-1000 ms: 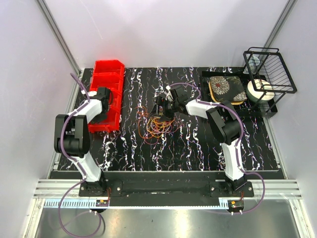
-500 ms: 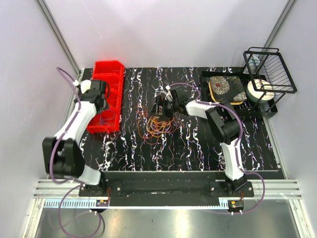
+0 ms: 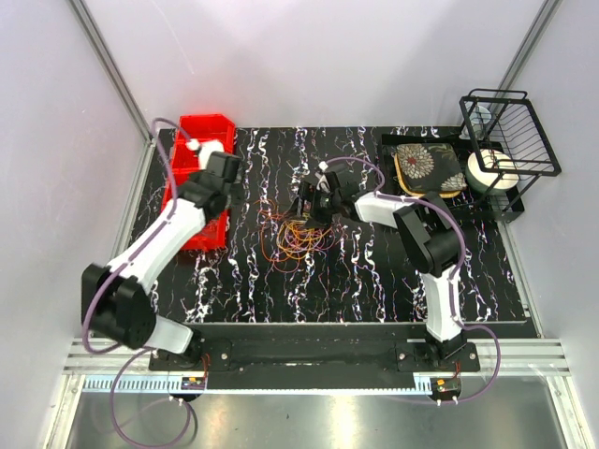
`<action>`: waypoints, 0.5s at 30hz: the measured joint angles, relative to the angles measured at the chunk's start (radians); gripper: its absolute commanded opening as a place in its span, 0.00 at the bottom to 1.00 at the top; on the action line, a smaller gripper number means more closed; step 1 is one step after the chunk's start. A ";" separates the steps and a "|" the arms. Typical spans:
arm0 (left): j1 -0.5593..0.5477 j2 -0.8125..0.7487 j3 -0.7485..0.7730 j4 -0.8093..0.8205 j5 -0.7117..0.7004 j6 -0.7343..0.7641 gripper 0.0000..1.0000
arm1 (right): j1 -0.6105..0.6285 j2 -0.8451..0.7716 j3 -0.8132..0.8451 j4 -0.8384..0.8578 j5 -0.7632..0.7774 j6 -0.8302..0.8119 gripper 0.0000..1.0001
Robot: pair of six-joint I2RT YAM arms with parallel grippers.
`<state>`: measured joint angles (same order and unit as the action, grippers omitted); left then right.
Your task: Untangle the cables
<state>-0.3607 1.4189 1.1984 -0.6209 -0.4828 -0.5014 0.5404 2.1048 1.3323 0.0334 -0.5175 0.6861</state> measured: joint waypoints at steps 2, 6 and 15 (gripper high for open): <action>-0.028 0.043 -0.002 0.041 0.043 0.003 0.72 | -0.002 -0.032 -0.029 -0.006 0.060 -0.001 0.94; -0.043 0.150 -0.005 0.130 0.137 -0.009 0.77 | -0.021 -0.075 -0.074 -0.013 0.148 0.006 0.94; -0.064 0.354 0.066 0.182 0.169 -0.067 0.84 | -0.072 -0.097 -0.104 0.001 0.185 0.036 0.94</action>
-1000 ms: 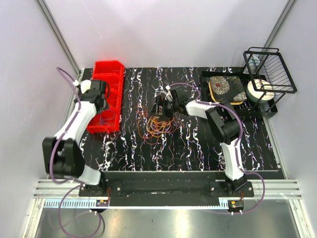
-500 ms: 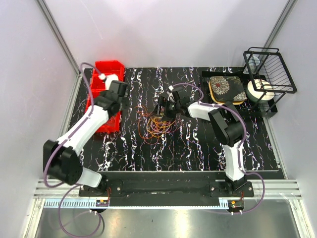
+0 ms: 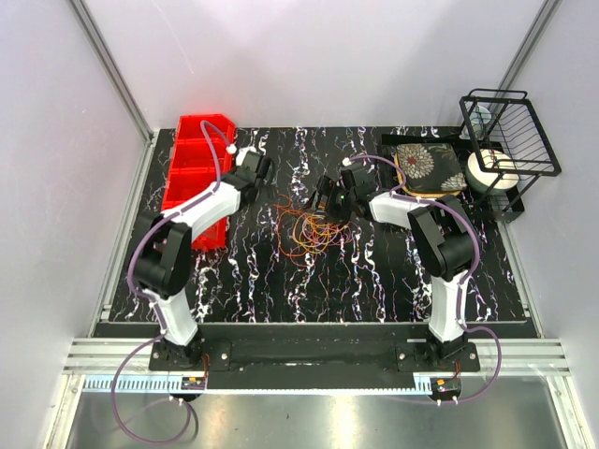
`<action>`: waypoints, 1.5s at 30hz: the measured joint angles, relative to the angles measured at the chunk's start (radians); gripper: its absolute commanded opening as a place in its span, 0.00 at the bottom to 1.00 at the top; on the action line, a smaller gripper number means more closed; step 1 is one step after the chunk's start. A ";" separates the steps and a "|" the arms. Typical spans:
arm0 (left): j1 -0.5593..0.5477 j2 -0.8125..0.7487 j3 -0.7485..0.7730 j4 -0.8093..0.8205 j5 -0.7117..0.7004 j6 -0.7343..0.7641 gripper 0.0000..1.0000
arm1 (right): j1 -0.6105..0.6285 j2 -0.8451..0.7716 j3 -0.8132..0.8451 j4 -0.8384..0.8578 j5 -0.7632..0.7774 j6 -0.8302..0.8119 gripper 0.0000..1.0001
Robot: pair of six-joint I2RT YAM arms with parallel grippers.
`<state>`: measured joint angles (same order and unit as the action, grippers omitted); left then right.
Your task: Untangle the cables
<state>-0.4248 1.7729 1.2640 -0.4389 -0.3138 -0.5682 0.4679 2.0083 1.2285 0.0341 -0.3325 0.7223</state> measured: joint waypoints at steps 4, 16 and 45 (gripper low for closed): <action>0.000 0.077 0.105 0.016 -0.005 -0.015 0.83 | 0.000 0.000 0.000 0.000 -0.005 0.002 0.94; 0.013 0.271 0.321 0.061 -0.019 0.093 0.77 | -0.004 0.012 0.002 0.013 -0.056 0.014 0.95; 0.003 0.192 0.165 -0.198 -0.104 -0.026 0.47 | -0.018 0.092 0.037 0.112 -0.222 0.096 0.95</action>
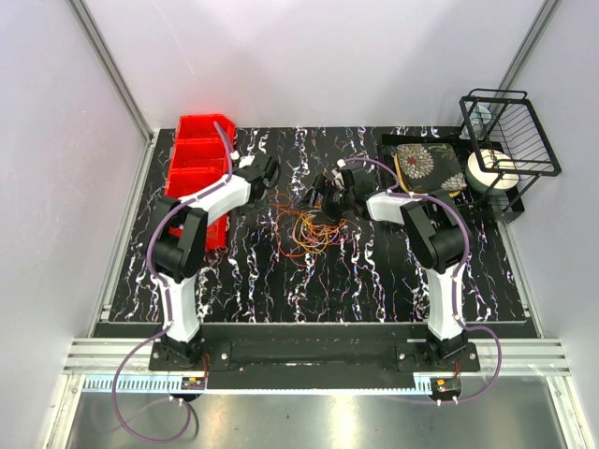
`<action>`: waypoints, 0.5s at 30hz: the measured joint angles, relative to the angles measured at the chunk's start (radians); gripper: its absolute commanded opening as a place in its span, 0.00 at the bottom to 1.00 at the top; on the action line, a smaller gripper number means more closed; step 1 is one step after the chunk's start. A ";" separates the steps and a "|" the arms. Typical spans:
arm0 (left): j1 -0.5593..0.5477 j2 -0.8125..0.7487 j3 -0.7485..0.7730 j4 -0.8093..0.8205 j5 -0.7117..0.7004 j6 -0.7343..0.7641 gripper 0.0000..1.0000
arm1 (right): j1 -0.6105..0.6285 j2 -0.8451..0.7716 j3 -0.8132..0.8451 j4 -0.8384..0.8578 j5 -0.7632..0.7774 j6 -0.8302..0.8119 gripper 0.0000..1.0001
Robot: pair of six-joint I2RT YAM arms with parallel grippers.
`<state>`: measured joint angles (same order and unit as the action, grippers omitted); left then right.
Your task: Untangle the cables
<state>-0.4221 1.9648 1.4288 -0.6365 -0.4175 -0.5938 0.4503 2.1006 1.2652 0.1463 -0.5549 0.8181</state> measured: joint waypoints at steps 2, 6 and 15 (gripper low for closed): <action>0.000 0.012 0.000 -0.003 0.000 -0.005 0.45 | 0.000 0.003 0.002 0.000 -0.007 0.000 0.95; 0.000 0.039 0.001 -0.007 0.000 -0.009 0.17 | 0.000 0.005 0.005 0.000 -0.012 0.000 0.95; 0.000 0.043 0.081 -0.075 -0.057 0.019 0.00 | -0.001 0.007 0.006 0.000 -0.015 0.000 0.95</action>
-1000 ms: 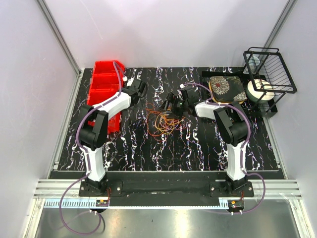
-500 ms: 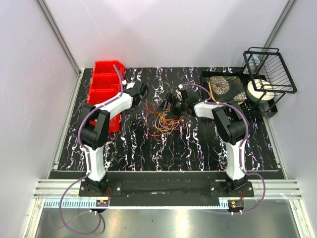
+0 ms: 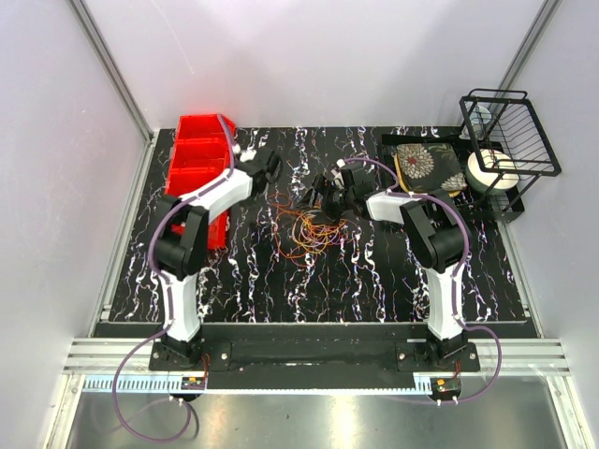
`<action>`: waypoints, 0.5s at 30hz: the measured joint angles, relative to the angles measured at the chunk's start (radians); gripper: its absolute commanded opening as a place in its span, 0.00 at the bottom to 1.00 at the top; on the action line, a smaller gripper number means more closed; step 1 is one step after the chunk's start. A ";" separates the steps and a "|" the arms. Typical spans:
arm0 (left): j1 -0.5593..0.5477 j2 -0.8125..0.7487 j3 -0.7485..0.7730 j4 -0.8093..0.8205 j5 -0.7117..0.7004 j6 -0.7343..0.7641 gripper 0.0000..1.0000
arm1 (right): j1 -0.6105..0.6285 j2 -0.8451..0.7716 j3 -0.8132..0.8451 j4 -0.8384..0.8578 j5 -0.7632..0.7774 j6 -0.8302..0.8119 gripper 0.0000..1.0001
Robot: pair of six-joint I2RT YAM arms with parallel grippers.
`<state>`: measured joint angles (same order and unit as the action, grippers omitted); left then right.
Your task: Untangle the cables
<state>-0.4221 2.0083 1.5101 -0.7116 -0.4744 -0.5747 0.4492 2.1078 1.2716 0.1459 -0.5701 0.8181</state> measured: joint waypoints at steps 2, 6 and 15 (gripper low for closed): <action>0.006 -0.058 0.053 -0.043 -0.029 0.028 0.00 | 0.000 0.002 0.003 0.000 -0.001 0.000 0.95; 0.054 -0.188 0.279 -0.105 -0.072 0.088 0.00 | 0.000 0.007 0.009 0.000 -0.011 0.001 0.95; 0.224 -0.429 0.558 -0.138 -0.174 0.177 0.00 | -0.001 0.025 0.024 0.004 -0.037 0.011 0.96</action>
<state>-0.1986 1.5795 2.0678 -0.8494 -0.6487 -0.3981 0.4484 2.1330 1.2961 0.1501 -0.6075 0.8288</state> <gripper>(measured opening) 0.012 0.951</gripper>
